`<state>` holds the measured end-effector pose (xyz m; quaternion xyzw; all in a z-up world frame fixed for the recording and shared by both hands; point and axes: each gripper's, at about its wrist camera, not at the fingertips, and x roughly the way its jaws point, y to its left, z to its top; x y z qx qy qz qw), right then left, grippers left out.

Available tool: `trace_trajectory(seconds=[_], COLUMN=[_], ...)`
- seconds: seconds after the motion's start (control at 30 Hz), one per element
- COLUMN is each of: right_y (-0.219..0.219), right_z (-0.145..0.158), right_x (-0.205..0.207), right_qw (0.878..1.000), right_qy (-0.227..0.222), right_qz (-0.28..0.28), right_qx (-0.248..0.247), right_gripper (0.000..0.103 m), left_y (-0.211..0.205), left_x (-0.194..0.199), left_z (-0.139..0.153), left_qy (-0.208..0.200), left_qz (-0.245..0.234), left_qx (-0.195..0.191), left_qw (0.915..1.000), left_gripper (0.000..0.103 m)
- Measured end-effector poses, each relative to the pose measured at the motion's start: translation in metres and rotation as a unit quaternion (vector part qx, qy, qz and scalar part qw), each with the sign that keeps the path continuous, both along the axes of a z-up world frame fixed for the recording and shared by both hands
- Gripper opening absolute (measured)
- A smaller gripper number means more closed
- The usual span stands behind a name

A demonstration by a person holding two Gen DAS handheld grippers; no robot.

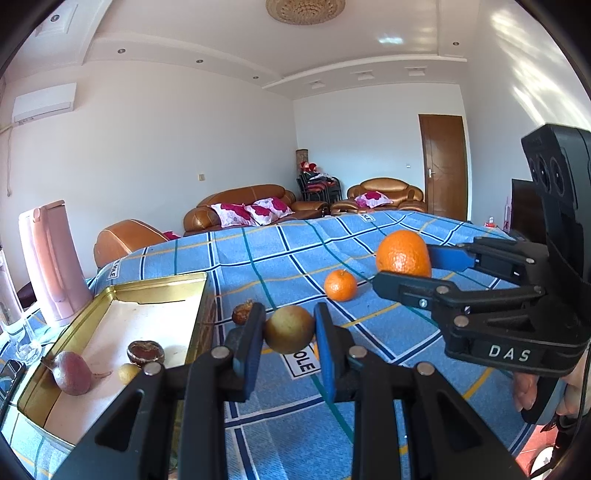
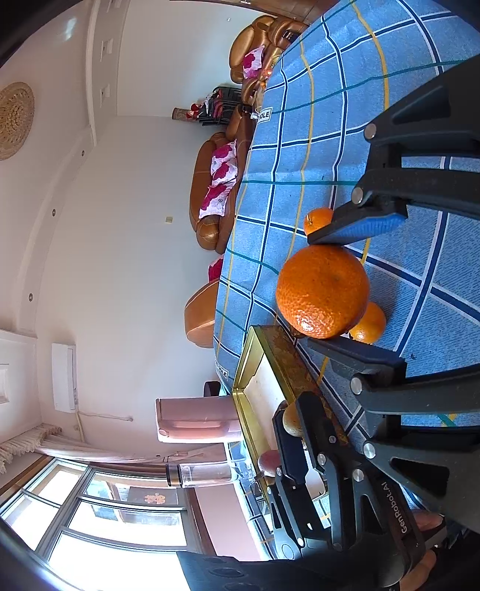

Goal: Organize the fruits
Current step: 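Lift both held fruits and carry them over the tin tray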

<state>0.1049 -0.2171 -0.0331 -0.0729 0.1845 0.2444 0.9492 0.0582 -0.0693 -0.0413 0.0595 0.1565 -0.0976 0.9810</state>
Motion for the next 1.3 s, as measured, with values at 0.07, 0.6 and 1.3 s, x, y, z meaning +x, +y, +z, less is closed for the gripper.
trace_trajectory(seconds=[0.07, 0.6, 1.3], right_y=[0.000, -0.003, 0.000], right_z=[0.000, 0.004, 0.004], right_x=[-0.001, -0.012, -0.013], right_qw=[1.000, 0.999, 0.999], right_qy=[-0.002, -0.032, -0.041], right_qz=[0.001, 0.000, -0.004], right_qx=[0.000, 0.009, 0.002], right_gripper=[0.050, 0.050, 0.050], left_y=[0.000, -0.002, 0.000], left_x=[-0.002, -0.016, -0.019], left_z=[0.001, 0.011, 0.015], left_qy=[-0.003, -0.045, -0.056], left_qz=[0.000, 0.004, 0.008], left_qx=[0.000, 0.008, 0.007], left_qw=[1.0000, 0.9990, 0.9984], left_gripper=[0.028, 0.028, 0.028])
